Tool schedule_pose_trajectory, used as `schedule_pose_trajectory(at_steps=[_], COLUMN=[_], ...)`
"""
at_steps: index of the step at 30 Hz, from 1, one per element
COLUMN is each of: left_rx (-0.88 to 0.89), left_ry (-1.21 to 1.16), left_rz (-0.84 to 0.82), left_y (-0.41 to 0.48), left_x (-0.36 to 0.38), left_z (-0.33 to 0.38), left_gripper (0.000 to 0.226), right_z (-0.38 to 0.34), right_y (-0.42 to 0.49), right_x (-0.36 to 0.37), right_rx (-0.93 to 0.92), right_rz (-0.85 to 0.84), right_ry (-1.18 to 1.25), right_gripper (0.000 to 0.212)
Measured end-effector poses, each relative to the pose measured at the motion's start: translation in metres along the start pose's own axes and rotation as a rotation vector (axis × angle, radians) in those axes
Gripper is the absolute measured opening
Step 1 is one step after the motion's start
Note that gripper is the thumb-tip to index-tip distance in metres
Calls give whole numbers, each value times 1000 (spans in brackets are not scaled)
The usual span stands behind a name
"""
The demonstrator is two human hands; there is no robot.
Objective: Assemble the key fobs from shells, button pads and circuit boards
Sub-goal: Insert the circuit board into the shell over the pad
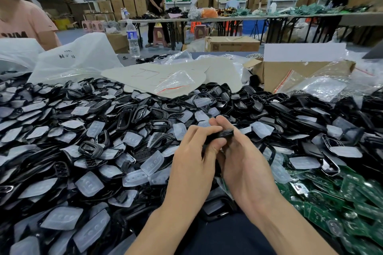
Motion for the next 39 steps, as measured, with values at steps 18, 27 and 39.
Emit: schedule_pose_trajectory(at_steps=[18, 27, 39], left_rx=[-516, 36, 265], left_ry=[-652, -60, 129], left_rz=[-31, 26, 106], left_y=[4, 8, 5], left_x=[6, -12, -18], left_z=[-33, 0, 14], left_gripper=[25, 14, 23], right_z=[-26, -44, -62], right_y=[-3, -8, -29], right_x=[4, -1, 1], right_rx=[-343, -497, -789], right_rz=[-113, -18, 175], right_ry=[-469, -523, -819], right_gripper=[35, 14, 24])
Point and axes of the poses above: each hand's wrist, its own y-axis towards the middle knuckle, its own x-axis out of the palm, z = x × y, the point moved 10 cm from there along y, towards the middle knuckle, and after that the axes turned 7 degrees about z, right-handed, at the moved point
